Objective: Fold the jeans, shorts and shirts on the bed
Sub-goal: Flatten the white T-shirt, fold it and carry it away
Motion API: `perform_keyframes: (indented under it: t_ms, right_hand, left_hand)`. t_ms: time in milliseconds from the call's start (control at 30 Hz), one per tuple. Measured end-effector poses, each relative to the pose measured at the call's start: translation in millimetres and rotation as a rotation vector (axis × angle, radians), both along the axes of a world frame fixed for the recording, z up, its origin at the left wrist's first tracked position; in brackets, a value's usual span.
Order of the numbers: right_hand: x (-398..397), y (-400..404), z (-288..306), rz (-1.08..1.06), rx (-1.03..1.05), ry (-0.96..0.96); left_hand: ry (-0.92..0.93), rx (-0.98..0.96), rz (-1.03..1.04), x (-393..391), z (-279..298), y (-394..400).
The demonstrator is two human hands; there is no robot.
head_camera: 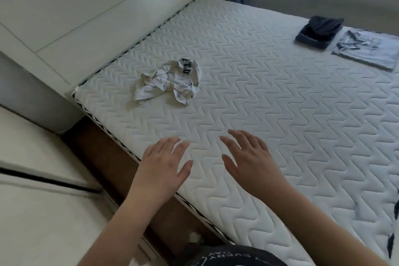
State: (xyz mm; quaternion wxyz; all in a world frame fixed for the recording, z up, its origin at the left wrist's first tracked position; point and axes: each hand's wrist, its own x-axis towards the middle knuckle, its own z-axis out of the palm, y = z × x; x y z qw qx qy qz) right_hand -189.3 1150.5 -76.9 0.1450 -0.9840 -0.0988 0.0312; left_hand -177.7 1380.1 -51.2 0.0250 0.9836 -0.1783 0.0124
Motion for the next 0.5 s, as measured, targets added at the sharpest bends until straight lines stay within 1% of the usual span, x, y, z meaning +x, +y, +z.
perform_keyframes:
  t_ms: [133,233,333,433,500]
  right_hand:
    - [48.6,17.3,6.5,0.041,-0.004,-0.015]
    - [75.1,50.7,9.1,0.116,-0.039,-0.026]
    - [102.9,89.3,5.1,0.115,-0.042,-0.007]
    - [132.1,124.3,-6.0,0.066,-0.054,0.007]
    - [151.5,143.6,-10.8,0.032,-0.068,0.034]
  left_hand:
    - [-0.036,0.01,0.066,25.1,5.1,44.0]
    - [-0.026,0.008,0.077,49.9,7.4,72.1]
    - [-0.003,-0.016,0.07,86.0,3.8,97.3]
    - [0.006,-0.012,-0.008,136.0,0.6,122.9]
    - [-0.048,0.008,-0.073,171.0,6.4,138.6]
